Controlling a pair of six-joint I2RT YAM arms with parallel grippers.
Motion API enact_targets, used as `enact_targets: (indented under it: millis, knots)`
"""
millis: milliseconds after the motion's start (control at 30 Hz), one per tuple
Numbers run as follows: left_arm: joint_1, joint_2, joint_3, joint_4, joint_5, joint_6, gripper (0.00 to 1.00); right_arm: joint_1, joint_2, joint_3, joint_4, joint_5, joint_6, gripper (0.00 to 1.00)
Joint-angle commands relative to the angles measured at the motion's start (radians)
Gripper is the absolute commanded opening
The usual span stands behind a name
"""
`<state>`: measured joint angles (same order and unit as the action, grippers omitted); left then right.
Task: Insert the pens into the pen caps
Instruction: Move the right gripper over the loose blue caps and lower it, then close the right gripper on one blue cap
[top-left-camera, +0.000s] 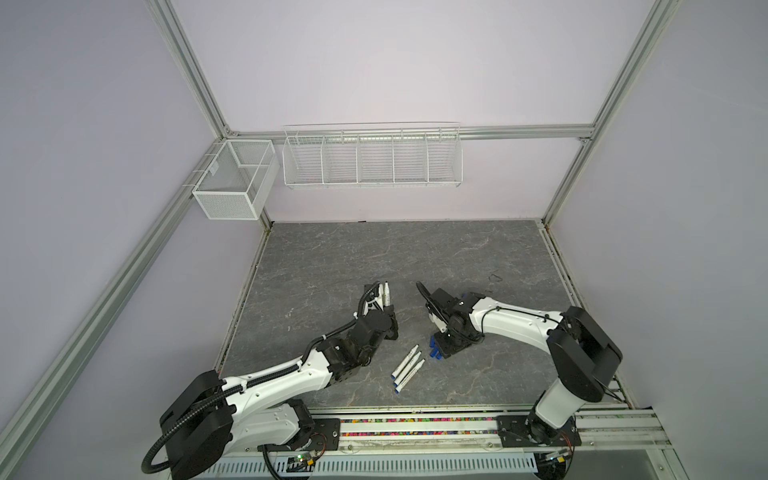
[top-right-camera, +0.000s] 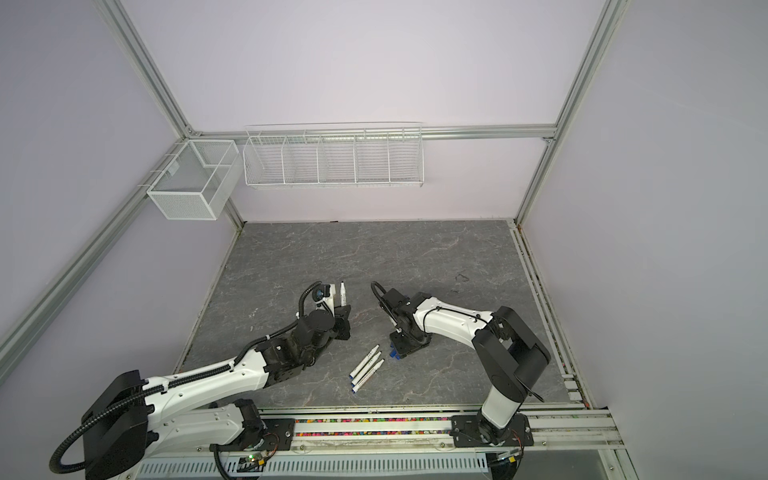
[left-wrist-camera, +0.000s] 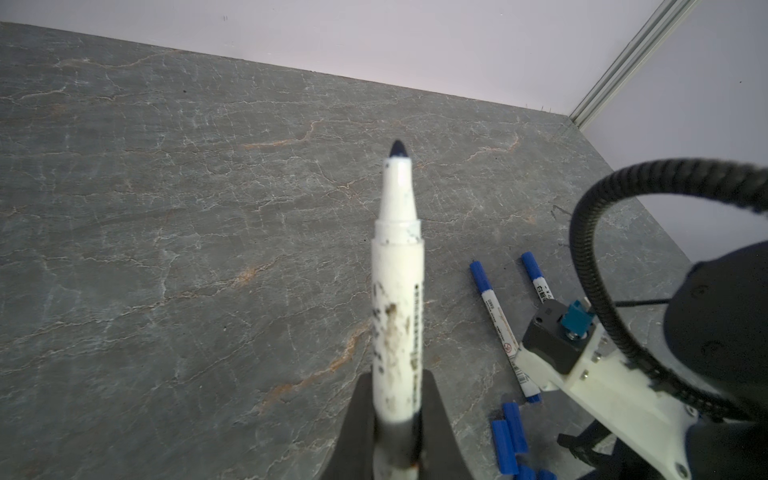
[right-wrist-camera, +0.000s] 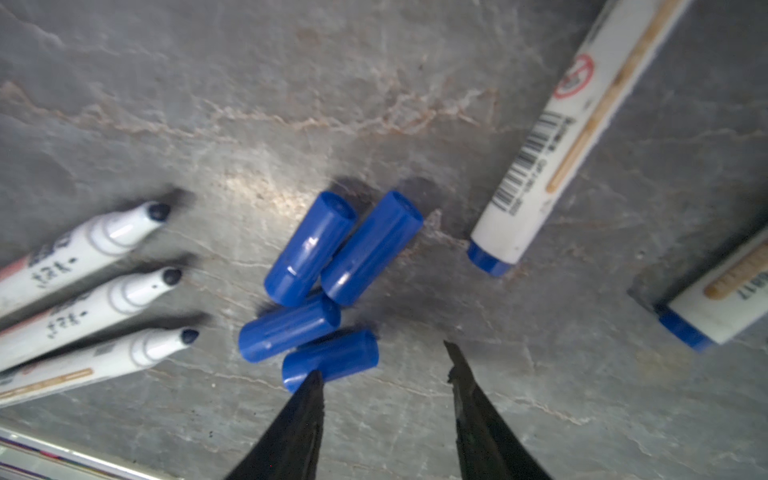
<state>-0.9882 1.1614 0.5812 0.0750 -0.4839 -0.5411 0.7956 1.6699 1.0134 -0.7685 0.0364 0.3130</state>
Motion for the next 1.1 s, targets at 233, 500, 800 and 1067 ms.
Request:
enact_targets:
  millis: [233, 500, 800, 1067]
  knots:
    - [0.004, 0.036, 0.015, 0.005, 0.029, -0.008, 0.0, 0.008, -0.053, -0.05, 0.036, -0.158, -0.055, 0.52]
    - [0.005, 0.038, 0.022, -0.004, 0.035, 0.0, 0.0, 0.008, 0.01, -0.025, 0.014, -0.041, -0.01, 0.54]
    - [0.005, 0.043, 0.029, -0.014, 0.034, 0.017, 0.0, 0.011, 0.039, -0.006, 0.015, -0.057, -0.017, 0.54]
    - [0.005, 0.05, 0.038, -0.012, 0.037, 0.022, 0.0, 0.01, 0.062, 0.013, 0.007, 0.018, 0.003, 0.51]
